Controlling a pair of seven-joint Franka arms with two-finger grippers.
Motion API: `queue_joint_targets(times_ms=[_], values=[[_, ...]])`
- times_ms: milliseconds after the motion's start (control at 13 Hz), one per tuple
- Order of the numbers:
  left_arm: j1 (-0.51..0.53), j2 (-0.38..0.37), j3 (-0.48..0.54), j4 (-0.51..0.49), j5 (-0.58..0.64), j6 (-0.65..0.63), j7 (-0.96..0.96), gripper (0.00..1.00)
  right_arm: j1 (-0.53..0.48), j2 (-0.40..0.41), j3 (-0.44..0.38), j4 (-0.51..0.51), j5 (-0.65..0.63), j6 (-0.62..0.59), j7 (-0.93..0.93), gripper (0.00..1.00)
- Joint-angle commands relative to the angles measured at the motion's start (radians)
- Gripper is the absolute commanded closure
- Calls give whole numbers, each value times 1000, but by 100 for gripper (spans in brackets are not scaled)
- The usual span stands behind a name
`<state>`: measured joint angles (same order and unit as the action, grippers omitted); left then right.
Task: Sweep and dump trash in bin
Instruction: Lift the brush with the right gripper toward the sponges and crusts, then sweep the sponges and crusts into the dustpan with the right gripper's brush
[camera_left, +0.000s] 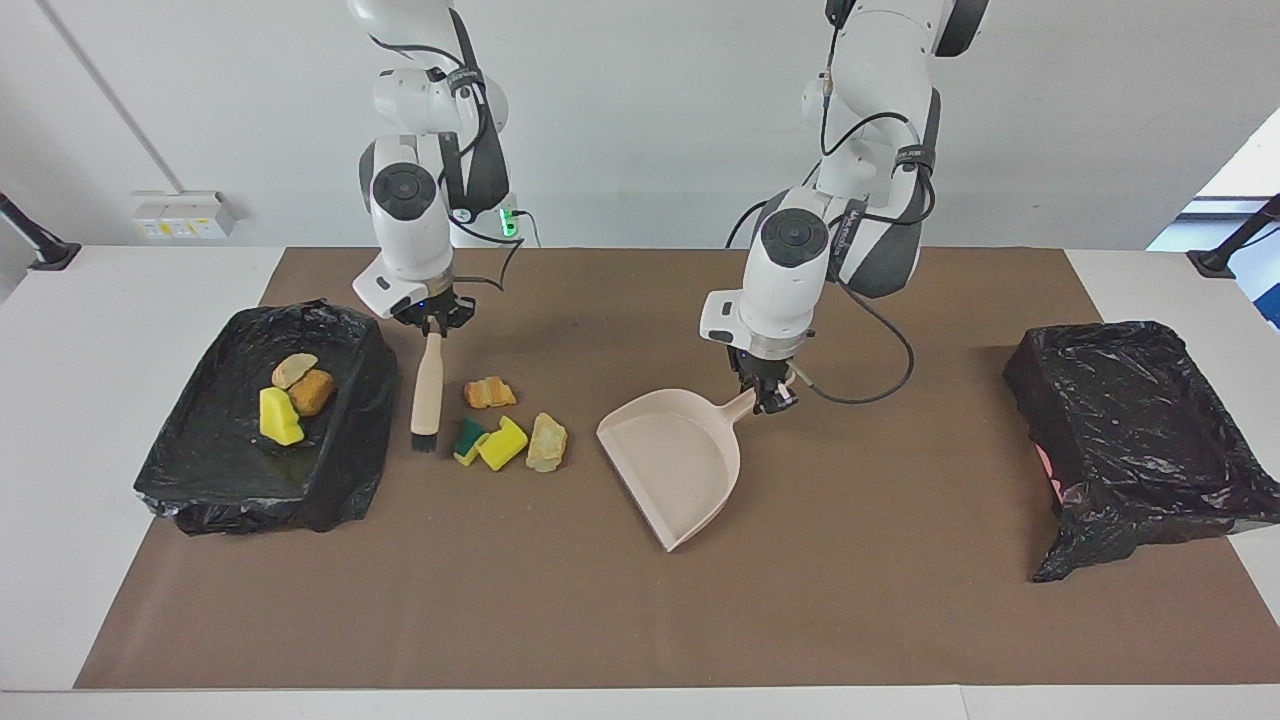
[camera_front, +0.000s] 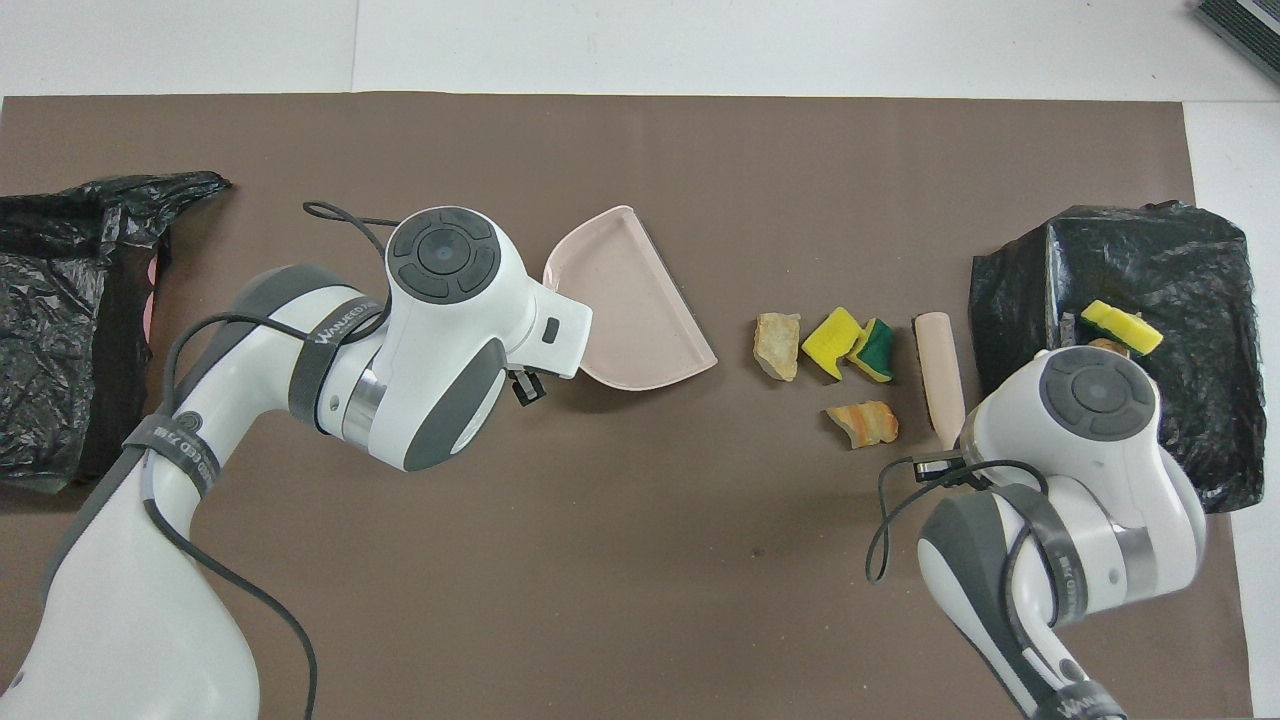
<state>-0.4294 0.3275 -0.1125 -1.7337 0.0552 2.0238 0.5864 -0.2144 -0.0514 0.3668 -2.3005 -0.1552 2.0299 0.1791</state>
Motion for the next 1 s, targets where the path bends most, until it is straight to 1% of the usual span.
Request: queue_joint_targets(times_ms=[0,77,154,230,384,461,538,691,922], values=[[-20,-42,2,-52,14,-1,16,100,16,99,18,94,-6,-45,-17,100],[-25,-42,1,-53,14,7,16,100,29,128,20,117,27,-48,-7,100],[-23,-44,1,-56,14,-2,18,100,62,137,18,127,93,-48,-6,100],[-25,-57,1,-84,14,6,27,100,82,140,18,136,144,-48,3,100],[-26,-100,2,-157,15,16,154,100,127,162,18,145,202,-31,55,100],[-26,-116,2,-187,15,22,177,100,145,183,18,160,229,-30,80,100],[-25,-122,2,-200,15,24,190,100,174,203,18,180,261,-28,107,100],[-25,-124,4,-204,17,30,274,100,228,232,18,226,327,-25,164,100],[-25,-136,4,-233,17,62,280,100,315,248,18,233,428,71,238,100]])
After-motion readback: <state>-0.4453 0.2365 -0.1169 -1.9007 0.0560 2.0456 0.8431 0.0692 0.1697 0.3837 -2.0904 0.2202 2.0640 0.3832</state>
